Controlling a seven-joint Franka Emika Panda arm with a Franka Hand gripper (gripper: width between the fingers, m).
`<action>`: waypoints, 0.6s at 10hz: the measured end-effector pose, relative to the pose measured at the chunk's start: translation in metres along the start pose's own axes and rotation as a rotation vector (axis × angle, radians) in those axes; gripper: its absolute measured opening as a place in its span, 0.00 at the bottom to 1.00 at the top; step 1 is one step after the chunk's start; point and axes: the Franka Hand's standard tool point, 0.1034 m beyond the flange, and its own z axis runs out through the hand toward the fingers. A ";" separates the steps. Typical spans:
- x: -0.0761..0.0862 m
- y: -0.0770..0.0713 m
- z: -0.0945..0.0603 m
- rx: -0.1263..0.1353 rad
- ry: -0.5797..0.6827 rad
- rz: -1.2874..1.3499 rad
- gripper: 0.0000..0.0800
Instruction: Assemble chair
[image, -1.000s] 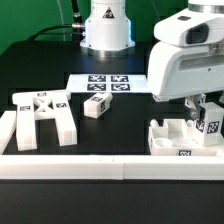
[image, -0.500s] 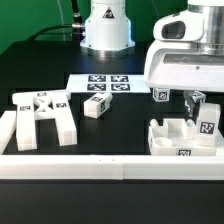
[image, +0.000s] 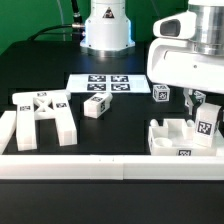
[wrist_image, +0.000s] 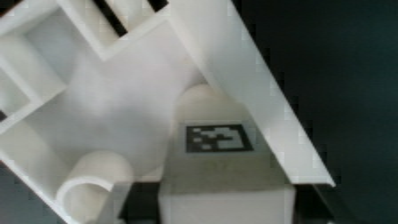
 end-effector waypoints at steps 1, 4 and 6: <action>0.000 0.000 0.000 -0.001 -0.001 -0.030 0.45; 0.001 -0.001 -0.003 0.000 0.001 -0.284 0.77; 0.000 -0.004 -0.004 -0.005 0.013 -0.509 0.81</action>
Offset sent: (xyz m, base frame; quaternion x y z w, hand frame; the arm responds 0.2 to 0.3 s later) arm -0.0067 0.0026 0.0055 0.0059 -0.0099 -0.2480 0.9687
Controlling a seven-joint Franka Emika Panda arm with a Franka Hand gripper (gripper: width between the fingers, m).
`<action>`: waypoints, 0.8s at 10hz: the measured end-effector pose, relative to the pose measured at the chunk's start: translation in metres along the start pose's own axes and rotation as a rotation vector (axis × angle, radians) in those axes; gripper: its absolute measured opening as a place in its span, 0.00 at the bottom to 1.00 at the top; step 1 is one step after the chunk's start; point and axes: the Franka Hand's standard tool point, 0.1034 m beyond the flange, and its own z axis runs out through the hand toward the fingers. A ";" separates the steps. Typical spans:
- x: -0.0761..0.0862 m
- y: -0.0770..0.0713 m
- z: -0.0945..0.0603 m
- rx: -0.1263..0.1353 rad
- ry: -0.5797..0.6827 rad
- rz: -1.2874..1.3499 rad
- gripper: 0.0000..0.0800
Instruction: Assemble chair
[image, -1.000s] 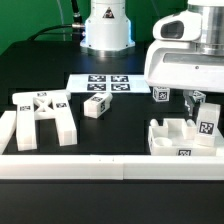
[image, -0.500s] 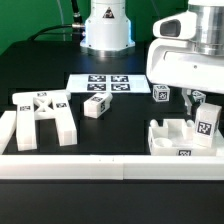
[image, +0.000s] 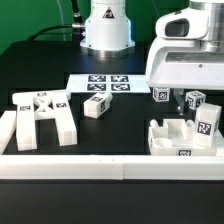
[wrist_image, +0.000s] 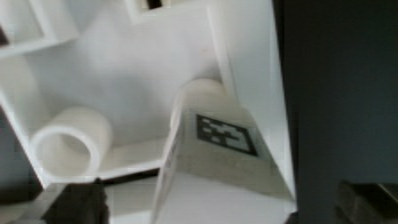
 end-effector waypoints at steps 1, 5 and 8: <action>0.000 -0.001 0.002 -0.011 0.007 -0.133 0.81; 0.000 0.001 0.003 -0.019 -0.002 -0.481 0.81; 0.001 0.003 0.003 -0.021 -0.004 -0.634 0.81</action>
Offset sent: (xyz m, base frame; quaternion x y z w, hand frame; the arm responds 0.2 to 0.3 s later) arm 0.0095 0.0013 -0.0008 -0.0053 -0.0064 -0.2767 0.9609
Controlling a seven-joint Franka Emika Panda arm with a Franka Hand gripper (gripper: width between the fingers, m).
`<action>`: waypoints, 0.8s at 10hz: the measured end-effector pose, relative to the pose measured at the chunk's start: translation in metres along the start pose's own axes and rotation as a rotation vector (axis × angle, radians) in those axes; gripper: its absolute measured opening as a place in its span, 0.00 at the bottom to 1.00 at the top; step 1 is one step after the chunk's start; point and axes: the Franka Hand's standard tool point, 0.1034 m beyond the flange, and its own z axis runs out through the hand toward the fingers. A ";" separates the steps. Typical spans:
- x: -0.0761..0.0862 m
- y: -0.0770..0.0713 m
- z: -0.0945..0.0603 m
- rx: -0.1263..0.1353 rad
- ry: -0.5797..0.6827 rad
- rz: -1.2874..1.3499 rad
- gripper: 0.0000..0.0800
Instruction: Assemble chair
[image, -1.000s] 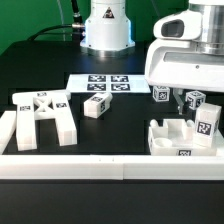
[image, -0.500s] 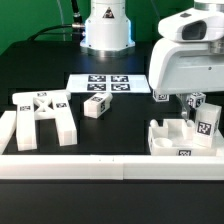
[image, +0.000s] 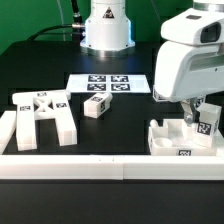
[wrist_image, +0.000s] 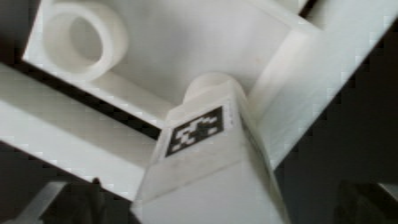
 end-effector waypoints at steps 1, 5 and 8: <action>-0.001 0.001 0.001 0.001 0.000 -0.010 0.78; -0.001 0.001 0.001 -0.001 0.004 0.015 0.36; 0.000 0.001 0.002 0.010 0.010 0.203 0.36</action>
Offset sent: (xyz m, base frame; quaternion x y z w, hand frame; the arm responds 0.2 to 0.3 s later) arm 0.0000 0.0000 0.0000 0.0000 0.0000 0.0000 1.0000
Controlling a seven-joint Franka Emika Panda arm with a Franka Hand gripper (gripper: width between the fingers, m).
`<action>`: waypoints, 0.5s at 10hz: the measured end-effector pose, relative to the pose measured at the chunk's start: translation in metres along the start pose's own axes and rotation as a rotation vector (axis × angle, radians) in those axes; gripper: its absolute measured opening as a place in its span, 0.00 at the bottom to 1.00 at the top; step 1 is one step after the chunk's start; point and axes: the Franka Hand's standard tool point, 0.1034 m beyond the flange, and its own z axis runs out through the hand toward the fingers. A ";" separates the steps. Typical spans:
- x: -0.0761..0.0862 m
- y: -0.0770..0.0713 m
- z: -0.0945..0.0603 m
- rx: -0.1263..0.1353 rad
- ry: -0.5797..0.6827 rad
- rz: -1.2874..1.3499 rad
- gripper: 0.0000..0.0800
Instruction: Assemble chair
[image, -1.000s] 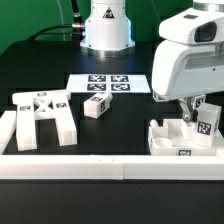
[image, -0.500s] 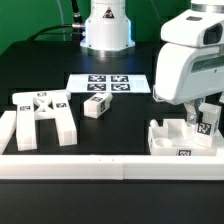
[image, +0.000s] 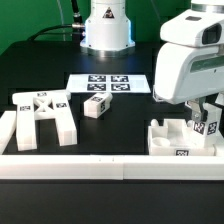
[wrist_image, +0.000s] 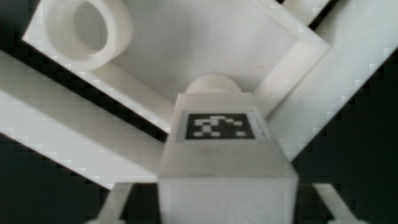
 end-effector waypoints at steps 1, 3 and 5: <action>0.000 0.001 0.000 0.008 0.001 0.116 0.36; -0.001 0.003 0.000 0.041 -0.002 0.339 0.36; -0.002 0.004 0.001 0.049 -0.010 0.564 0.36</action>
Offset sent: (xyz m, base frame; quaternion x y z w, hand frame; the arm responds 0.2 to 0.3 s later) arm 0.0016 -0.0011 0.0008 0.0162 -0.0287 0.2343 0.9716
